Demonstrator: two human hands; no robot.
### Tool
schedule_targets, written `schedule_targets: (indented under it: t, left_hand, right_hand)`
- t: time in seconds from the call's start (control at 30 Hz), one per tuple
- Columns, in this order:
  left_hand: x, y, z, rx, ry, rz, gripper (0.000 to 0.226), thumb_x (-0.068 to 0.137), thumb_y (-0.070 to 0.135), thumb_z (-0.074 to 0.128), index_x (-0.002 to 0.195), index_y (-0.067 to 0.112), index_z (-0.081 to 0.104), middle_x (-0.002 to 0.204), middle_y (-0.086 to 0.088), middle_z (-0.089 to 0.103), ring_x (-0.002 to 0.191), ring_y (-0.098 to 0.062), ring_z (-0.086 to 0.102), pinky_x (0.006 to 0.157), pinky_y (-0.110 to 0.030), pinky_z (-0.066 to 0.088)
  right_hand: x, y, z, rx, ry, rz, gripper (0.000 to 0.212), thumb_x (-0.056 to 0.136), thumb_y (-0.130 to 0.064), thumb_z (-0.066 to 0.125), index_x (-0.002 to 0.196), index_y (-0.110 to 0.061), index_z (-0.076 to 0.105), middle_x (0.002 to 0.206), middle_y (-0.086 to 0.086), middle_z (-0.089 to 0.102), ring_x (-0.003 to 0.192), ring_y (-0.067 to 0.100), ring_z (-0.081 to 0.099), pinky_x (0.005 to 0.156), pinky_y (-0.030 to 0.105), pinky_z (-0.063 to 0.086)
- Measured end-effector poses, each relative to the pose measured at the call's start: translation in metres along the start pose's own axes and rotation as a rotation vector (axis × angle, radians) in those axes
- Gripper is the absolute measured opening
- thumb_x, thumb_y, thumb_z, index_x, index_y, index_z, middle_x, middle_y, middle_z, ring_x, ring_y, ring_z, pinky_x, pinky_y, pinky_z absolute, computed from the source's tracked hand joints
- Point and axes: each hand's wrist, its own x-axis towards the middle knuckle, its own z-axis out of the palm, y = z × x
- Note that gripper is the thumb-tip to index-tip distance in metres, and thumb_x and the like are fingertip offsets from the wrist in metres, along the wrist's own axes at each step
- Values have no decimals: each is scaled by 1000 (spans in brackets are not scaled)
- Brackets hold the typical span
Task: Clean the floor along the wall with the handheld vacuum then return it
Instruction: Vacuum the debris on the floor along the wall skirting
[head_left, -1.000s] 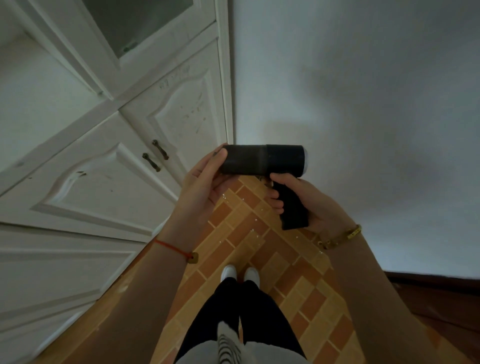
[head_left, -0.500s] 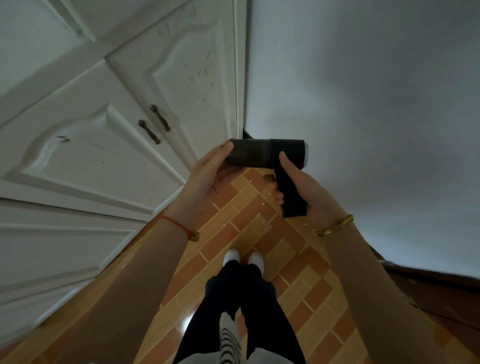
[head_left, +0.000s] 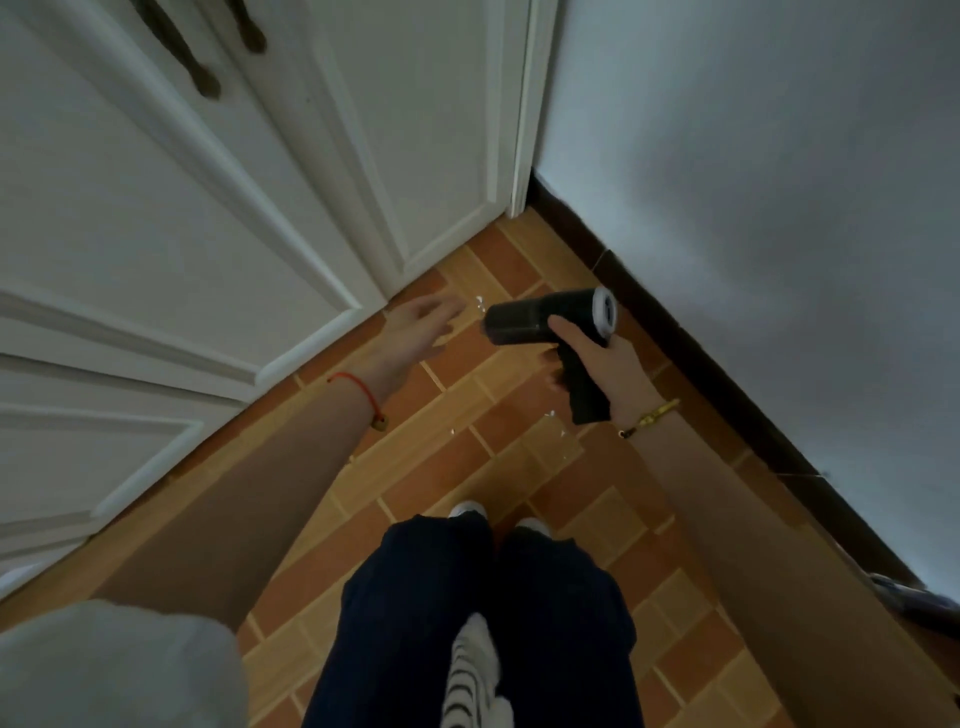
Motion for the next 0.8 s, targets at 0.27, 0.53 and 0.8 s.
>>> schedule_targets:
  t: [0.27,0.53,0.8]
  left_hand:
    - [129,-160,4,358,91,85,41,94,41,59,128,19,63,134,-2,61,122,-20,56,103,-38,47]
    - [204,-265,5,622,123,190,36,98,25,57,132,12,58,132,-4,62,117,-18,61,85,-20,46]
    - [231,-321,0,820,156,287,41,94,16,60,135,13,55,138,-9,59,114,-26,63,91,-25,44]
  right_hand:
    - [149,136,18,-412,-138,-151,30,77,-35,75,89,-9,65,68,13,70,46,20,58,48,29,51]
    - [232,224,56,-742,-401,-282,24,81,-34,72,94,-16,63,70,14,69,42,11,54,43,23,47]
    - [263,268,80,-995,-417,-384,26,77,-44,73,84,-19,65,63,4,68,41,7,56,44,18,48]
